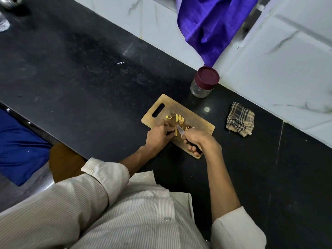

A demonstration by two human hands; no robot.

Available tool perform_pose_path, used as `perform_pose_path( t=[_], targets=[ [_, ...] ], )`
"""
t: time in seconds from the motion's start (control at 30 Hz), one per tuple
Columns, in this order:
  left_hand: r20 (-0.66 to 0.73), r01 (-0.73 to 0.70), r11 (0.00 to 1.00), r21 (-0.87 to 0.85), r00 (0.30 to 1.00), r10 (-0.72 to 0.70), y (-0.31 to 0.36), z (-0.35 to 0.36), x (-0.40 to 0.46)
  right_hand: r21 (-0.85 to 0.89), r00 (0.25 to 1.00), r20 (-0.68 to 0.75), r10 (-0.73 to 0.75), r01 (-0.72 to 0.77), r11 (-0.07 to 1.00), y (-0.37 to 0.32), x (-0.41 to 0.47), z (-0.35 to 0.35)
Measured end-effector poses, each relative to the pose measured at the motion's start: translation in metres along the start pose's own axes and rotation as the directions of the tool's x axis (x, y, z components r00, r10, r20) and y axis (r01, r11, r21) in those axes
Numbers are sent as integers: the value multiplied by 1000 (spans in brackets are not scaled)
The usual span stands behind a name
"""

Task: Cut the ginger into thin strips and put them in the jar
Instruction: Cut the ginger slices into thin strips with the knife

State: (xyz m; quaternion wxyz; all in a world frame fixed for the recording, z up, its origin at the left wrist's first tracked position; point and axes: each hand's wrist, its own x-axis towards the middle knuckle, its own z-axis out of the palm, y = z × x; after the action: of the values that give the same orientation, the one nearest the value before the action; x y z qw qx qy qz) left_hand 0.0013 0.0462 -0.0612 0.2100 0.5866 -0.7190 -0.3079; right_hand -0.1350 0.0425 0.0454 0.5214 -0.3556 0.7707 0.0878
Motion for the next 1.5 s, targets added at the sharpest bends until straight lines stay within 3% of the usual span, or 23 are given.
perform_pose_path(
  t=[0.43, 0.63, 0.97, 1.5],
  targets=[
    [-6, 20, 1000, 5, 1000, -20, 0, 4, 1, 5, 997, -44, -57, 57, 998, 20, -5, 27],
    [7, 29, 1000, 6, 1000, -29, 0, 3, 2, -116, 953, -207, -219, 199, 973, 48, 16, 68],
    [19, 50, 998, 23, 999, -51, 6, 0, 4, -172, 861, -419, -289, 237, 956, 56, 28, 90],
    [20, 56, 994, 93, 998, -58, 7, -2, 8, -143, 870, -417, -264, 225, 964, 51, 27, 80]
  ],
)
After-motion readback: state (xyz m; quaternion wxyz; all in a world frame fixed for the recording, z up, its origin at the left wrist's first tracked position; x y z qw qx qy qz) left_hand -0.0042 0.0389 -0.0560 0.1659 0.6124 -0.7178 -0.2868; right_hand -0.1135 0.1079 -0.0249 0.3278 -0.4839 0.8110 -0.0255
